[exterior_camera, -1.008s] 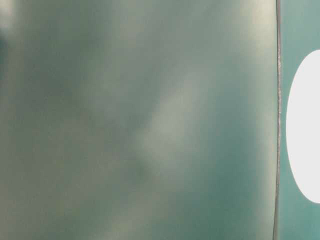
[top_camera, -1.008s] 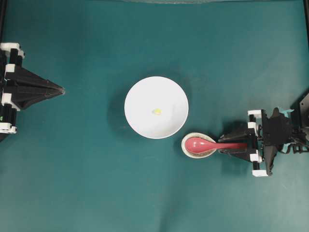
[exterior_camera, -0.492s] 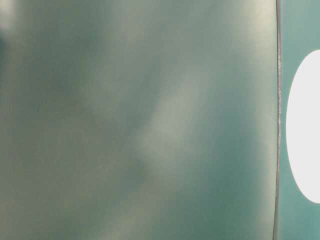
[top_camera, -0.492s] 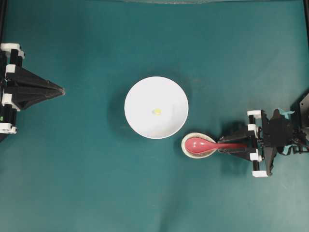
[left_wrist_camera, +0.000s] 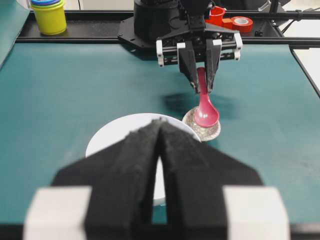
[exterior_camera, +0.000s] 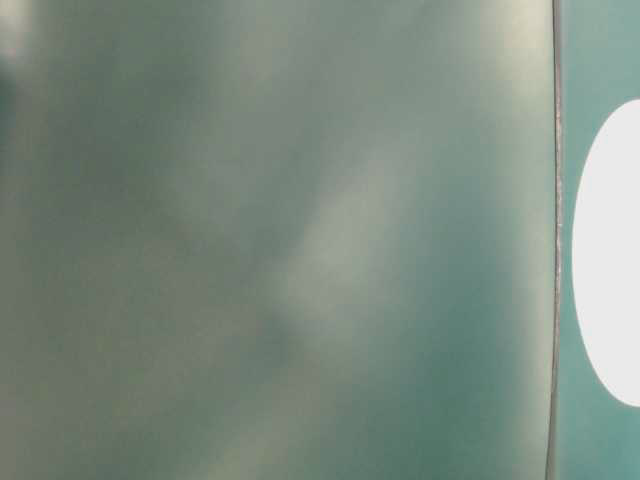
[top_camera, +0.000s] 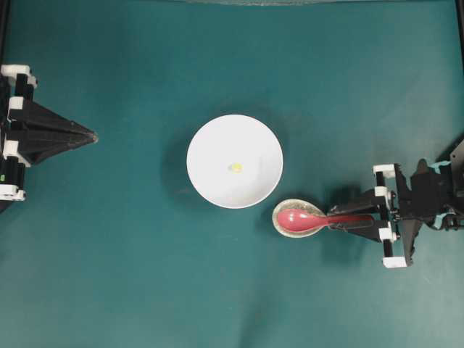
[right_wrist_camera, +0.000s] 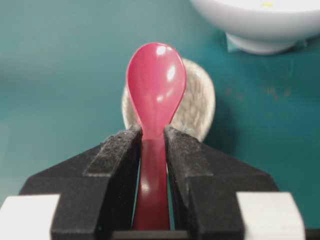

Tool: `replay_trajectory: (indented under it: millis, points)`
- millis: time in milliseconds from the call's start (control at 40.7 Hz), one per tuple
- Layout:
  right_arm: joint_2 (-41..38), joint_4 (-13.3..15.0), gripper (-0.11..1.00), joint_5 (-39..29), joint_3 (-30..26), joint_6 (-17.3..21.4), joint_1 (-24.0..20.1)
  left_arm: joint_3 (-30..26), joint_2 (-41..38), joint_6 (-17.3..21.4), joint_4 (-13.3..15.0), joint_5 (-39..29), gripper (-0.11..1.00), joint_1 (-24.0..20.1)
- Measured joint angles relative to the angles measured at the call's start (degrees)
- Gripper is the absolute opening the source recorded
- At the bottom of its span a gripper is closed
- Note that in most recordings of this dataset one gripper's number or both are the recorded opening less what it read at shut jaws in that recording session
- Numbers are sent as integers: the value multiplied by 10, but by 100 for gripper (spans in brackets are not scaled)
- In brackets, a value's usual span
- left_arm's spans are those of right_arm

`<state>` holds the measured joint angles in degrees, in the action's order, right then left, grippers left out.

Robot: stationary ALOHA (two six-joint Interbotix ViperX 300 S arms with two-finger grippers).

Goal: Scoop the yellow hexagonal prism block from the bowl with a spoon using the right arm.
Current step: 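Lift the red spoon and carry it over the white bowl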

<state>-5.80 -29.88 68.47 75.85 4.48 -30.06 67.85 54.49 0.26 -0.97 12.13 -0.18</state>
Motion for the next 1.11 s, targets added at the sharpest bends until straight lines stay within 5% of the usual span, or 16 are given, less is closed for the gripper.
replay_trajectory:
  millis: [344,836,1106]
  points:
    - [145,0,23,-139,-14,-76,48,0,5,1,0,-11,0,0]
    - [272,1,23,-629,-195,-217,252,0,6,2,-2,-26,0,0]
    - [265,16,23,-797,-283,-221,337,0,5,2,-3,-25,0,-1]
